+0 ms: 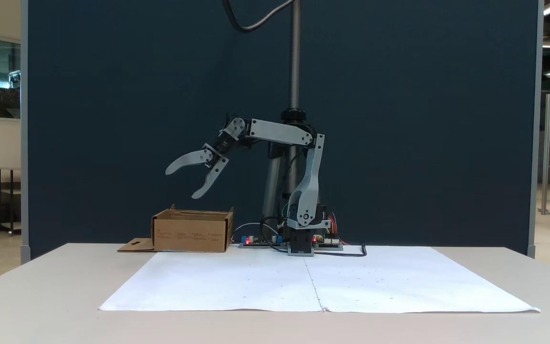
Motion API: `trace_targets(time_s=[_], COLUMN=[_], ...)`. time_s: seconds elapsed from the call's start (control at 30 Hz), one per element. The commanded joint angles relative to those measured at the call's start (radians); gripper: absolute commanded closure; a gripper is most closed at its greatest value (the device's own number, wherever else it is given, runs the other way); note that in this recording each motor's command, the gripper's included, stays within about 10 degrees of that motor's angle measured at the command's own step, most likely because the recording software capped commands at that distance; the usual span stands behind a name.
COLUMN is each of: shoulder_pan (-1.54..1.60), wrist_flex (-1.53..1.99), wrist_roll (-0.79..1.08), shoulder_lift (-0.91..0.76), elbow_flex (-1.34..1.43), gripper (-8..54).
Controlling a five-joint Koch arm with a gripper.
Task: Grasp a green dice and put it in the bin.
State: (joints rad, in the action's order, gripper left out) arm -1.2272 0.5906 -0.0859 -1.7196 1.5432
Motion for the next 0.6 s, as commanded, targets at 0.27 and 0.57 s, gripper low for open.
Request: trace_targets(time_s=[0.27, 0.57], shoulder_pan=[0.597, 1.040], wrist_flex=[-0.104, -0.228], wrist_roll=[-0.035, -0.034], shoulder_lift=[-0.084, -0.092], elbow_flex=[-0.058, 0.011], gripper=[2.1, 1.9])
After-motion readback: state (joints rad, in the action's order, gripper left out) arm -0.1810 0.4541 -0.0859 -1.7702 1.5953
